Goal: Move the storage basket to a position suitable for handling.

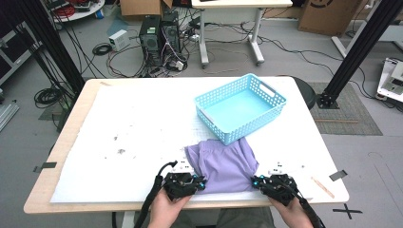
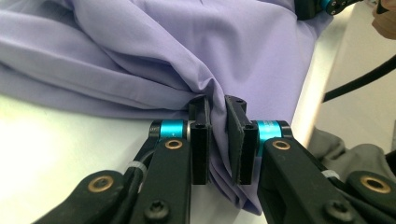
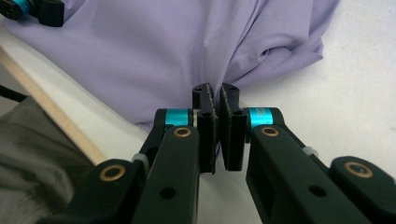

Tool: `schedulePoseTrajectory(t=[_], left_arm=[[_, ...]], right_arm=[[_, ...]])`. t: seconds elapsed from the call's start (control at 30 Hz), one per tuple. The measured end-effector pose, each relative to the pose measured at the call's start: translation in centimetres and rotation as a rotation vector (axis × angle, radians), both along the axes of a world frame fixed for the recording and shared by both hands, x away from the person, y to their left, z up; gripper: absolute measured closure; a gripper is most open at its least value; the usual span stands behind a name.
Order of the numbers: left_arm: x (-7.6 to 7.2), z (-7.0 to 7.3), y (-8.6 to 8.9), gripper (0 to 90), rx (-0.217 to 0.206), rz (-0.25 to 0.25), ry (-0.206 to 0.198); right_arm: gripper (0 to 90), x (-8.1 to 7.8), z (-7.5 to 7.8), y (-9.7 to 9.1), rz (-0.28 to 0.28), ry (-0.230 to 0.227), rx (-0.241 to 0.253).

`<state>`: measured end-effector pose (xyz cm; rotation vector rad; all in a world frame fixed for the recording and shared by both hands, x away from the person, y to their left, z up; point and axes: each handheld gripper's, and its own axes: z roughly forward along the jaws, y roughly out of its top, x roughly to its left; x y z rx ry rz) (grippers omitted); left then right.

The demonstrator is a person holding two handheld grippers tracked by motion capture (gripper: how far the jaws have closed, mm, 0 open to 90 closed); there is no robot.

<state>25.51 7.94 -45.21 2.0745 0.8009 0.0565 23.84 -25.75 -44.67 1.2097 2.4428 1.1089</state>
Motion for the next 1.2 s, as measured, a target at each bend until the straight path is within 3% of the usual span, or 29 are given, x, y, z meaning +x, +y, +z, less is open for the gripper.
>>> schedulePoseTrajectory(t=[0.27,0.3,0.43,0.47,0.6,0.7,0.87,1.2], left_arm=[[-0.5,0.0,0.2,79.2,-0.005,0.002,-0.002],[-0.5,0.0,0.2,75.9,0.001,0.001,-0.008],[-0.3,0.3,0.5,49.6,0.026,0.038,-0.034],[-0.2,0.4,0.7,44.8,0.027,0.042,-0.04],[0.4,0.9,1.3,38.1,0.006,0.071,-0.081],[0.7,1.5,2.0,36.8,0.01,0.094,-0.142],[1.2,2.0,3.5,33.9,-0.002,0.144,-0.177],[1.9,2.4,4.6,33.9,-0.012,0.185,-0.196]], right_arm=[[86.1,-1.0,0.0,0.0,0.016,-0.016,-0.011],[82.2,-1.0,0.0,0.0,0.014,-0.022,-0.008],[60.0,-0.4,1.4,-0.6,0.009,-0.127,0.035],[57.6,0.1,2.1,-0.8,0.013,-0.153,0.073],[48.9,2.8,3.5,0.1,0.015,-0.191,0.109],[46.1,5.5,3.7,1.9,0.024,-0.207,0.082],[43.8,9.3,3.3,4.7,0.013,-0.193,0.048],[46.8,11.2,3.6,9.4,0.036,-0.172,0.017]])
